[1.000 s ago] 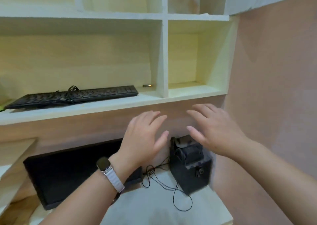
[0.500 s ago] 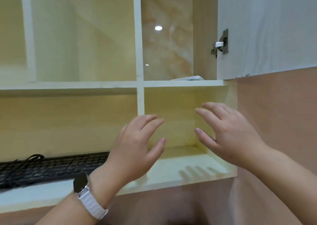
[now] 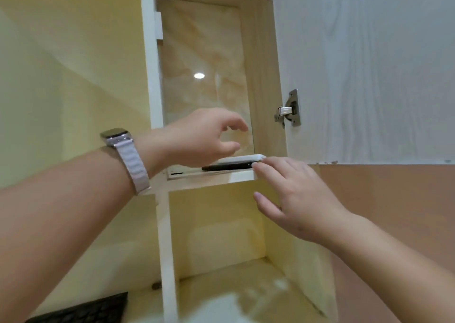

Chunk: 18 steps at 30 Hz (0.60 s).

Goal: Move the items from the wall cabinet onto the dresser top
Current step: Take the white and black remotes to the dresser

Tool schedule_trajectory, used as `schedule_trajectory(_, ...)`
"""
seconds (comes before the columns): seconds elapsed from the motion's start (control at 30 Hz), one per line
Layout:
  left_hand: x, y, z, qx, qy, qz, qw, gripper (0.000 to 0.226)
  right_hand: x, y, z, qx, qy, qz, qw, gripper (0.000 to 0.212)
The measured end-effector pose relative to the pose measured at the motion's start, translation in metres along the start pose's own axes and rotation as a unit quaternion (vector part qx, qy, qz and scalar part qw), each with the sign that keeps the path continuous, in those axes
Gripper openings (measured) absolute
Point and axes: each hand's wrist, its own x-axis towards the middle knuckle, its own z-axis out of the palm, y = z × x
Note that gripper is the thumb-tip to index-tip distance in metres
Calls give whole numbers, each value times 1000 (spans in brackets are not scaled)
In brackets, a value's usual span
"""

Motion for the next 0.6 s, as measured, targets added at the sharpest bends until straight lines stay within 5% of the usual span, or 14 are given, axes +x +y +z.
schedule_trajectory(0.2,65,-1,27,-22,-153,-40,987,41,-3,4,5,12,1,-3,1000,50)
schedule_trajectory(0.37,91,-1,56,79,-281,-72,954,62,-4,2,6,16,-20,23,999,53)
schedule_trajectory(0.6,93,-1,62,9,-313,-74,947,67,-4,-3,9,49,-12,43,998,49)
